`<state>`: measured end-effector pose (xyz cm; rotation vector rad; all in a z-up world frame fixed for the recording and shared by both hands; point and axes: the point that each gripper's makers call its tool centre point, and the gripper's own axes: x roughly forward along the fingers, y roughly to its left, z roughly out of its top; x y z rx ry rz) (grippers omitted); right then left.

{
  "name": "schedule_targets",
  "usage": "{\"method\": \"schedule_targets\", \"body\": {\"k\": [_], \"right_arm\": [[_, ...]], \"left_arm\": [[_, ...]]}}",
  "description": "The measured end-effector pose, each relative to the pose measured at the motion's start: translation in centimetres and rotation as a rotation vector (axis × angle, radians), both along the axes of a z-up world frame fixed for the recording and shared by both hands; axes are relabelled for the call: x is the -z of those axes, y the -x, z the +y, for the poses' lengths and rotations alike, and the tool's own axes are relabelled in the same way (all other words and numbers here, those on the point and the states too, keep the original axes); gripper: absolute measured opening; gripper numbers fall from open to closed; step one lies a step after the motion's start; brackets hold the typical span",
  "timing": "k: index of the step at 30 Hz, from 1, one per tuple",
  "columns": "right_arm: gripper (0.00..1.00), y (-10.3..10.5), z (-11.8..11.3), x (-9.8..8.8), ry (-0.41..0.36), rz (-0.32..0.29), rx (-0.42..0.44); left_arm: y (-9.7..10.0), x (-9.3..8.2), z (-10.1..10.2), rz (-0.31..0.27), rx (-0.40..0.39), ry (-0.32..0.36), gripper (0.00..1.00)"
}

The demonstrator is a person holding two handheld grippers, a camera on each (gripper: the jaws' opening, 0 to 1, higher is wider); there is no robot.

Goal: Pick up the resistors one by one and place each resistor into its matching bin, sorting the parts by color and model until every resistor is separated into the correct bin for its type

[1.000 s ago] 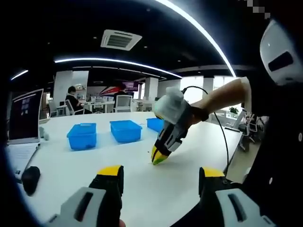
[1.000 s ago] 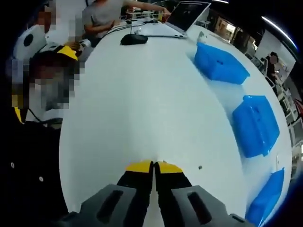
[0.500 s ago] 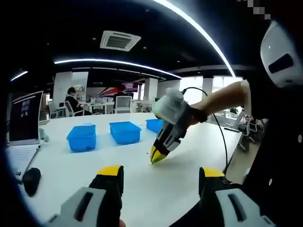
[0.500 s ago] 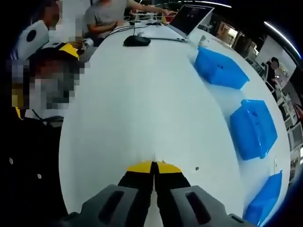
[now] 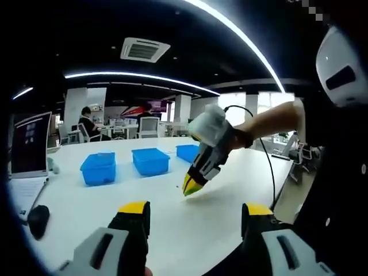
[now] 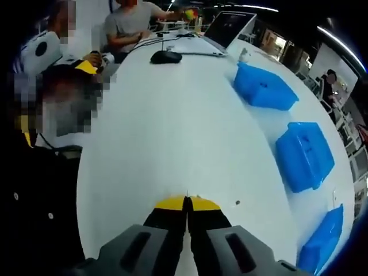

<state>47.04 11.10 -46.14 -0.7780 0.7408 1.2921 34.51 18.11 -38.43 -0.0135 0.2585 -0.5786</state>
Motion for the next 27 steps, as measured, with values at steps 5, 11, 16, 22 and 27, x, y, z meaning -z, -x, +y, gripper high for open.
{"method": "schedule_targets", "body": {"k": [5, 11, 16, 22, 27], "right_arm": [[0.04, -0.2, -1.0, -1.9, -0.096, 0.021, 0.072], [0.04, -0.6, -3.7, -6.2, -0.308, 0.036, 0.218], [0.04, -0.8, -8.2, -11.0, -0.575, 0.009, 0.385], [0.04, 0.4, -14.9, -14.4, -0.801, -0.156, 0.562], [0.04, 2.1, -18.3, -15.3, -0.898, -0.275, 0.682]], "left_arm": [[-0.1, -0.1, -0.1, -0.003, 0.003, -0.002, 0.65], [-0.4, -0.2, -0.2, -0.005, 0.007, -0.003, 0.65], [-1.0, -0.5, 0.3, -0.010, 0.000, -0.001, 0.65], [-1.8, -1.3, 0.5, -0.028, -0.002, 0.015, 0.65], [-2.3, -1.5, 0.3, -0.027, -0.006, 0.021, 0.65]]}}
